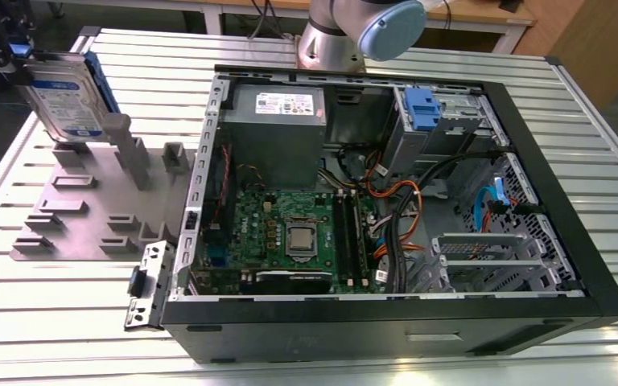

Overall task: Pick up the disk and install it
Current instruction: 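Pick up the disk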

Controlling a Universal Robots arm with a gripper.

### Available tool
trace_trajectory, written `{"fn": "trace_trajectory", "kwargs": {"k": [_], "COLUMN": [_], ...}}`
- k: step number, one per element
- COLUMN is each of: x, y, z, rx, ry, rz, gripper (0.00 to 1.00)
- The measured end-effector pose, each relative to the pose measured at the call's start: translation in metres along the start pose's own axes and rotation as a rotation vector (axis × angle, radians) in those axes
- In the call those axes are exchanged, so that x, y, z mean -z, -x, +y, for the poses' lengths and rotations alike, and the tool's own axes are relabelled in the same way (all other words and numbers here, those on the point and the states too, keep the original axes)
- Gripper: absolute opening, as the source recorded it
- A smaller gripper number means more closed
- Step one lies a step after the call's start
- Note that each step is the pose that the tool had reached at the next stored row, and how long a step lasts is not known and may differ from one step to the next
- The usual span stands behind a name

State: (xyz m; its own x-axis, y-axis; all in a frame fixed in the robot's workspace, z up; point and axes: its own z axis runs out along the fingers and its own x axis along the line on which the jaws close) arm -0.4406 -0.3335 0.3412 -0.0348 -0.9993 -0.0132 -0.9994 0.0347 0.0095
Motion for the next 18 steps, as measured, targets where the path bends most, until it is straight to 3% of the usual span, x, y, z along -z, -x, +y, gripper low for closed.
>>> {"fn": "trace_trajectory", "kwargs": {"k": [18], "x": [0.0153], "y": [0.0002], "z": [0.0002], "rx": [0.000], "ry": [-0.0002], "rz": [-0.0001], "gripper": [0.37]}}
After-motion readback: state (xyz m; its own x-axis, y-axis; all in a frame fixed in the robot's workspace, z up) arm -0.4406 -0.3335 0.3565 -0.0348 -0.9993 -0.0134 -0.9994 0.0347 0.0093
